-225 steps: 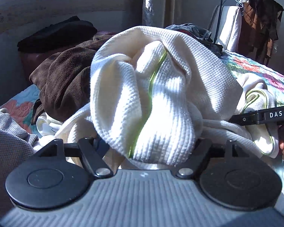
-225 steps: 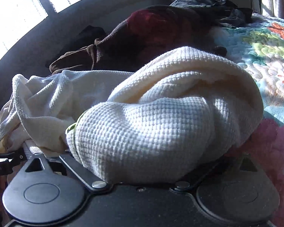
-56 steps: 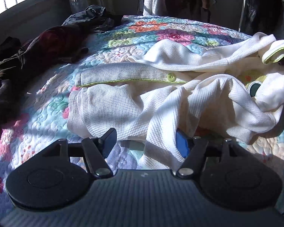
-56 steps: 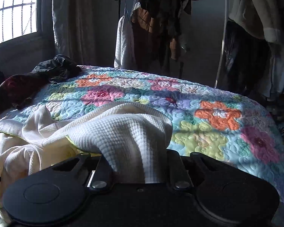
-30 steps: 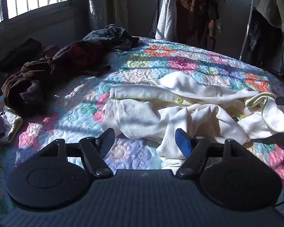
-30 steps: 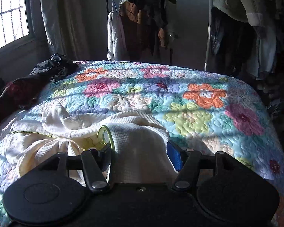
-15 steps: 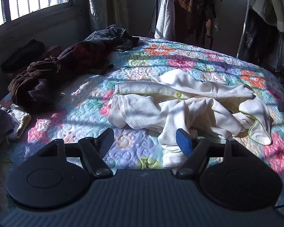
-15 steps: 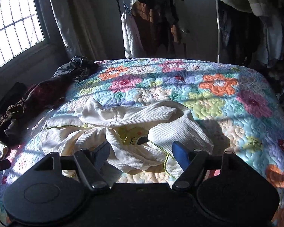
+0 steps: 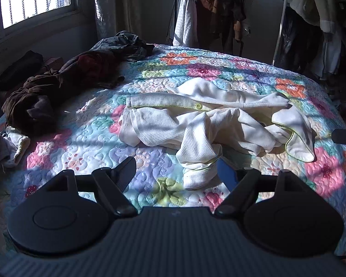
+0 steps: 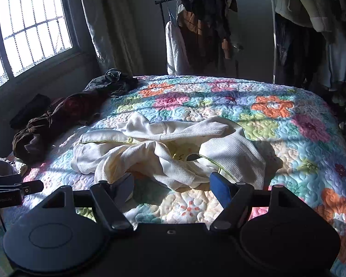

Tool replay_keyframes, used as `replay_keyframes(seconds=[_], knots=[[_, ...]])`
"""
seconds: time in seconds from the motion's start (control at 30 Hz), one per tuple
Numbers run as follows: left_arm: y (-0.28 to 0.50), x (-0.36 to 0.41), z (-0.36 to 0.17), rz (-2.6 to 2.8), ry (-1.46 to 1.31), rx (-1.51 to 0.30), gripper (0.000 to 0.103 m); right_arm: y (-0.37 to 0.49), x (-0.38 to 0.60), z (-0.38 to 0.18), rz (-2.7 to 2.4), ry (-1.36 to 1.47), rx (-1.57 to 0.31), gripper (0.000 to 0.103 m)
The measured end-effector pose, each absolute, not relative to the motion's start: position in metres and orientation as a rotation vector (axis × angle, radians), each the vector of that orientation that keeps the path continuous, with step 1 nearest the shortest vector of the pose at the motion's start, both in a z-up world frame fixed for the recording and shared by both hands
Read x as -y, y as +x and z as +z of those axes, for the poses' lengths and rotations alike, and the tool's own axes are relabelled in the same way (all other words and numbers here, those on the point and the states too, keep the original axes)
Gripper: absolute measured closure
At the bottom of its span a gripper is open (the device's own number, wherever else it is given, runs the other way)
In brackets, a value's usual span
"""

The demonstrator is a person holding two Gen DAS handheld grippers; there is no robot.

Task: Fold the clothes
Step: 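Withdraw both grippers and hover above the spread garment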

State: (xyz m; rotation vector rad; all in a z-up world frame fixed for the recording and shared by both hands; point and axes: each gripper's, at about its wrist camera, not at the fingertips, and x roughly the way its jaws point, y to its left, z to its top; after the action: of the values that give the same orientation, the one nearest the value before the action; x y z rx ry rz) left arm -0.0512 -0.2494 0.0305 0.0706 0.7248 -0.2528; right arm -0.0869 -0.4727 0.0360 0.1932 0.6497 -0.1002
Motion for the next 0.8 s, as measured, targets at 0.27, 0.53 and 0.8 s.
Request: replay_keyframes(seconds=[0.27, 0.53, 0.8], knots=[[-0.061, 0.259, 0.021, -0.279, 0.101, -0.748, 0.026, -0.089, 0.442, 0.024, -0.056, 0.140, -0.671, 0.026], [-0.059, 0.268, 0.015, -0.277, 0.112, -0.791, 0.014, -0.088, 0.414, 0.021, -0.052, 0.078, -0.694, 0.025], [-0.065, 0.280, 0.013, -0.281, 0.187, -0.770, 0.006, -0.088, 0.401, 0.018, -0.068, 0.050, -0.718, 0.023]])
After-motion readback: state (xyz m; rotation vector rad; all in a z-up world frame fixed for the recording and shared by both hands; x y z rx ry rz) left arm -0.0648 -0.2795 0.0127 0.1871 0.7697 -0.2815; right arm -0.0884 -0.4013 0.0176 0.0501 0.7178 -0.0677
